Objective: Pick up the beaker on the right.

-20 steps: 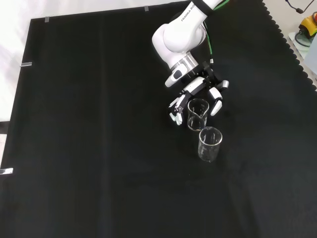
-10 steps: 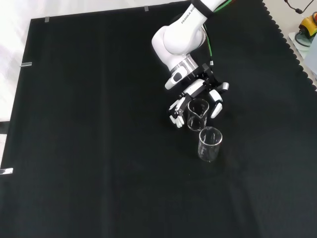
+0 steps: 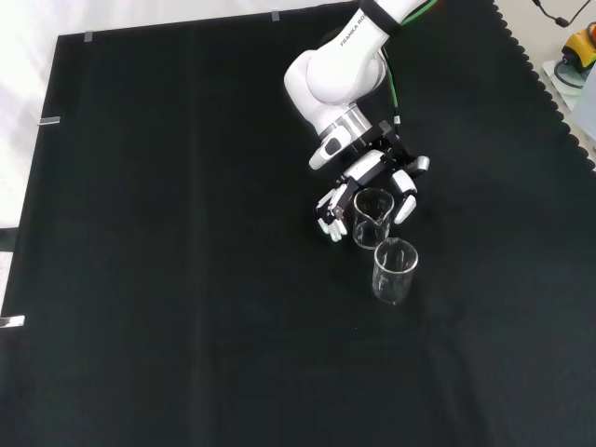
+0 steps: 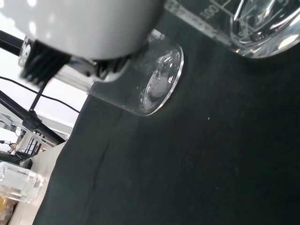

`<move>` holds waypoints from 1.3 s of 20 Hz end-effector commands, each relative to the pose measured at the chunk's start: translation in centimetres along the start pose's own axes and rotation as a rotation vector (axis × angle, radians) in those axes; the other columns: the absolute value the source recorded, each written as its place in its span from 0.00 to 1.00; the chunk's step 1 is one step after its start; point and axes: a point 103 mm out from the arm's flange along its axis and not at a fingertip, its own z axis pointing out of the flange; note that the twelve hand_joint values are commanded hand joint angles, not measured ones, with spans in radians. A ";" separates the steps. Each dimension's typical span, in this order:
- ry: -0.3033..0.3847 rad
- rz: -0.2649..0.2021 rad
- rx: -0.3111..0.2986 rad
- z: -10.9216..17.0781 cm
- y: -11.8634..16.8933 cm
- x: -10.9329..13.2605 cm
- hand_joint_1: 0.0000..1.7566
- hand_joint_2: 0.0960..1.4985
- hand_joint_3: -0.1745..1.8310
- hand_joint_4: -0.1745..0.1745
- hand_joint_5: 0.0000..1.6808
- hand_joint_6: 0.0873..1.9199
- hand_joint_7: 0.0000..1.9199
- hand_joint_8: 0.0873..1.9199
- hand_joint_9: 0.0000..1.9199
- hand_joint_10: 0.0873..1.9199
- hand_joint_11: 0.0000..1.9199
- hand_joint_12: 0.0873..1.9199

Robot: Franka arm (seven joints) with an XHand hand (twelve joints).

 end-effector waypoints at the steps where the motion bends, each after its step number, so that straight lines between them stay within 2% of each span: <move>1: 0.018 -0.005 -0.002 0.0 0.0 -0.1 0.58 0.17 0.66 0.39 0.21 0.55 0.23 0.34 0.25 0.30 0.00 0.65; 6: 0.030 -0.002 -0.006 1.1 0.7 0.5 0.58 0.17 0.66 0.39 0.23 0.57 0.24 0.34 0.26 0.30 0.00 0.65; 8: 0.058 0.004 -0.019 2.0 1.2 0.5 0.59 0.18 0.66 0.39 0.24 0.58 0.25 0.35 0.26 0.30 0.00 0.66; 10: 0.115 0.008 -0.042 2.4 1.4 0.2 0.61 0.18 0.66 0.39 0.27 0.60 0.27 0.35 0.29 0.30 0.00 0.68; 16: 0.157 0.015 -0.069 3.2 1.9 0.1 0.63 0.18 0.66 0.40 0.29 0.63 0.30 0.35 0.31 0.30 0.01 0.69; 17: 0.185 0.019 -0.087 2.2 1.3 -0.1 0.64 0.19 0.66 0.40 0.30 0.63 0.30 0.35 0.32 0.30 0.02 0.69; 19: 0.187 0.020 -0.114 1.7 1.0 -0.1 0.66 0.20 0.66 0.40 0.34 0.63 0.33 0.35 0.34 0.30 0.04 0.68; 20: 0.185 0.023 -0.132 1.5 0.9 0.0 0.67 0.21 0.66 0.40 0.37 0.63 0.36 0.35 0.37 0.29 0.06 0.68; 21: 0.184 0.028 -0.153 1.3 0.8 0.0 0.67 0.29 0.61 0.25 0.46 0.62 0.41 0.37 0.42 0.30 0.12 0.67; 22: 0.166 0.029 -0.167 1.0 0.6 0.1 0.69 0.34 0.56 0.33 0.53 0.61 0.50 0.40 0.48 0.34 0.23 0.63; 24: 0.135 0.030 -0.200 0.4 0.6 0.7 0.77 0.34 0.52 0.12 0.61 0.53 0.63 0.40 0.59 0.40 0.42 0.52; 26: 0.096 0.037 -0.230 -0.3 0.6 1.5 0.81 0.33 0.51 0.03 0.66 0.46 0.69 0.36 0.64 0.39 0.52 0.45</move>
